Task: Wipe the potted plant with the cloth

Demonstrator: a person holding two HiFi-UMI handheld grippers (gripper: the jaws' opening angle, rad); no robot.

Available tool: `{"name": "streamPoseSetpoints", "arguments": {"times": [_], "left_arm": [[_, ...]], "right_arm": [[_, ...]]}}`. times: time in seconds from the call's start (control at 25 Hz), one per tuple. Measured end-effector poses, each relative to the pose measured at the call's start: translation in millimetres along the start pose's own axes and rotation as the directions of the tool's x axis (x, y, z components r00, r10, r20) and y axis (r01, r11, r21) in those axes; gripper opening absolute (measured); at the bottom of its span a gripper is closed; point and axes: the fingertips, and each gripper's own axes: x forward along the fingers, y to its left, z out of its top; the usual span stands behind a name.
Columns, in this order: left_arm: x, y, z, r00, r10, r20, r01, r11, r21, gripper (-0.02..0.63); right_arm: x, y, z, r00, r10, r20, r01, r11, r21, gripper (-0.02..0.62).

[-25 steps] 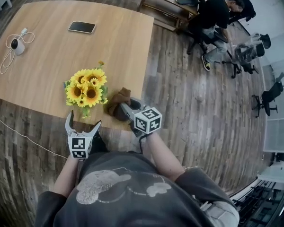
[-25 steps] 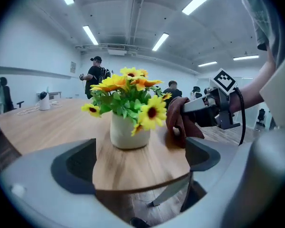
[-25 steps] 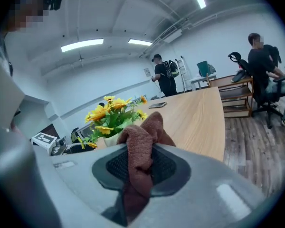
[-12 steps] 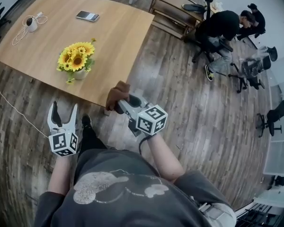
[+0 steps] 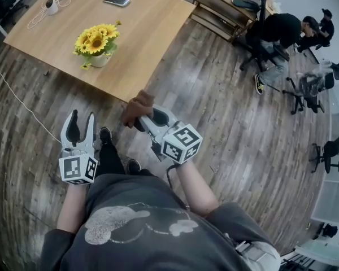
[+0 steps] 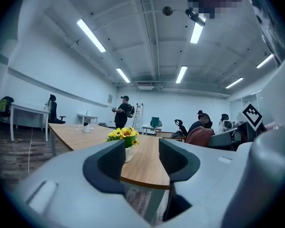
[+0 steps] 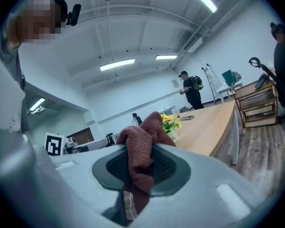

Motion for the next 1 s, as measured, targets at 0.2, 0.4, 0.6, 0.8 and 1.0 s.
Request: {"name": "streamPoseSetpoints", "arguments": {"times": [0.2,0.4,0.6,0.8,1.0], "left_arm": [[-35.9,-4.6,20.7,0.999,0.021,0.037,-0.021,1.000,0.023,0.150],[-42.7,7.8,19.9,0.996,0.085,0.031,-0.085,0.996,0.024,0.018],[-46.5,0.0,26.5,0.998,0.039,0.051,-0.041,0.998,0.049,0.018],[-44.4,3.8,27.3,1.000,-0.002,0.017,0.001,0.999,0.051,0.017],[-49.7,15.2,25.7,0.999,-0.032,0.002,0.032,0.999,0.033,0.017]], "right_arm": [[-14.4,19.9,0.8,1.000,0.019,0.015,-0.018,0.999,-0.047,0.069],[-18.8,22.9,2.3,1.000,0.020,0.011,-0.020,0.998,-0.063,0.069],[-14.9,30.0,5.0,1.000,0.025,0.009,-0.024,0.996,-0.091,0.069],[-5.6,43.6,9.8,1.000,0.012,0.008,-0.011,0.994,-0.109,0.069],[1.9,62.2,7.8,1.000,-0.004,-0.007,0.003,0.992,-0.127,0.069]]}}
